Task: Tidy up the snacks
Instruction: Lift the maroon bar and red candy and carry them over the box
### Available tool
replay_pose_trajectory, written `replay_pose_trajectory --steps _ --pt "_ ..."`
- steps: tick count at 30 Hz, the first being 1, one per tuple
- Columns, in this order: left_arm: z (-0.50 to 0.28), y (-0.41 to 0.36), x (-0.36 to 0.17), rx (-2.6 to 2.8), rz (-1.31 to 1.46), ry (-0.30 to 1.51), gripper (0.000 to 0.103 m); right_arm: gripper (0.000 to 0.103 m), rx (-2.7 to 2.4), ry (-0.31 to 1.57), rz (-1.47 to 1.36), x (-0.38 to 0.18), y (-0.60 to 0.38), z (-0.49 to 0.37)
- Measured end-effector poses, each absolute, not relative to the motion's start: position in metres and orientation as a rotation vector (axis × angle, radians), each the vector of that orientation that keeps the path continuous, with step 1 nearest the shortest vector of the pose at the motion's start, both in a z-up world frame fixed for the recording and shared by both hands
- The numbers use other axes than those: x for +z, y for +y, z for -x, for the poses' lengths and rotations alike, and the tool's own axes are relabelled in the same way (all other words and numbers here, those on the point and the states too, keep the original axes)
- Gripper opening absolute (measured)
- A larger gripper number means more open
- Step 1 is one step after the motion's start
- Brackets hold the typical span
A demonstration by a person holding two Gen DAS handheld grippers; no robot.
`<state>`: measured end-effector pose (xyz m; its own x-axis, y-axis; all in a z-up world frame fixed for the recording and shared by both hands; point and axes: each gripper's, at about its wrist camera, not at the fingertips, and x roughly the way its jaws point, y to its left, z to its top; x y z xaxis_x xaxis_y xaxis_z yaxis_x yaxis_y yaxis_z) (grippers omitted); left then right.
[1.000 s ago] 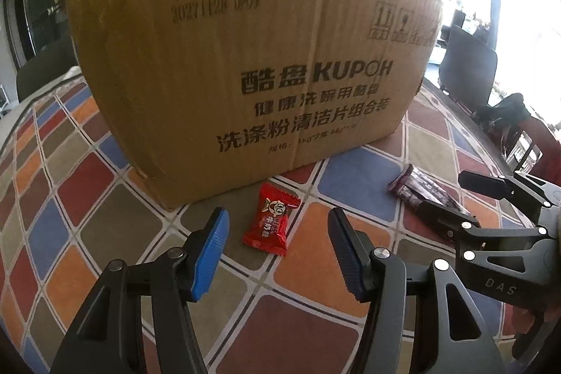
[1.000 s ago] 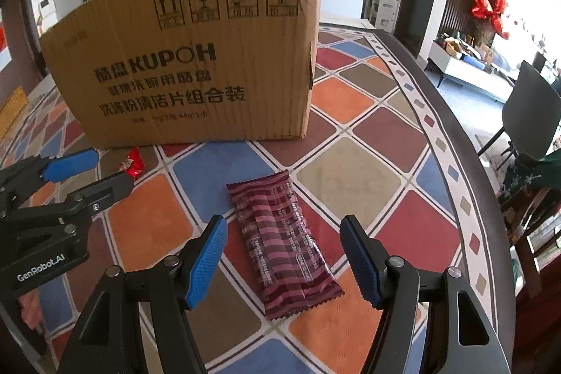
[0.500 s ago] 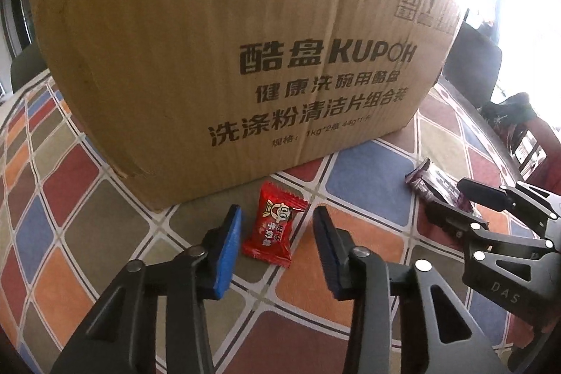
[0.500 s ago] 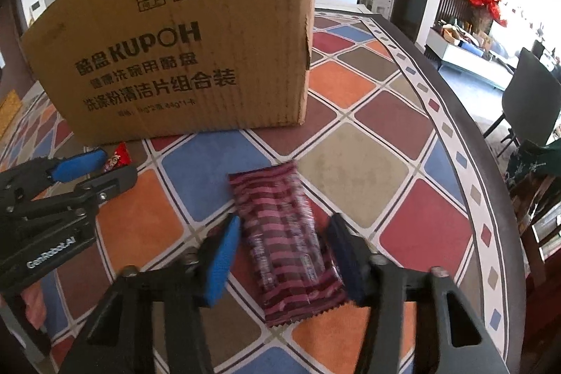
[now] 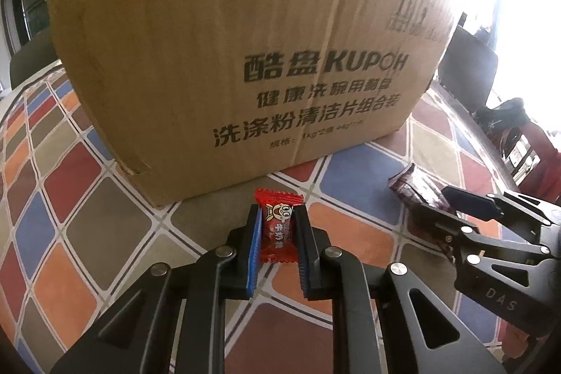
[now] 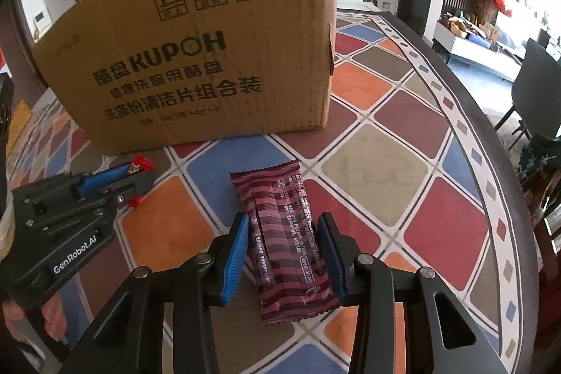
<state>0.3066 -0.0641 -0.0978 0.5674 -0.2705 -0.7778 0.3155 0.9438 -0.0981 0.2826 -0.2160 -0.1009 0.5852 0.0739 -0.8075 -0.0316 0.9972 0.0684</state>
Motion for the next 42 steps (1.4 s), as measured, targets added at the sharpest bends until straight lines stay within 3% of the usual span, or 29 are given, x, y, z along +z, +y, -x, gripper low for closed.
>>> replay_pose_trajectory --steps 42 --pt "-0.241 -0.045 0.046 -0.314 -0.018 0.574 0.019 0.041 0.121 0.635 -0.013 0.023 -0.201 -0.245"
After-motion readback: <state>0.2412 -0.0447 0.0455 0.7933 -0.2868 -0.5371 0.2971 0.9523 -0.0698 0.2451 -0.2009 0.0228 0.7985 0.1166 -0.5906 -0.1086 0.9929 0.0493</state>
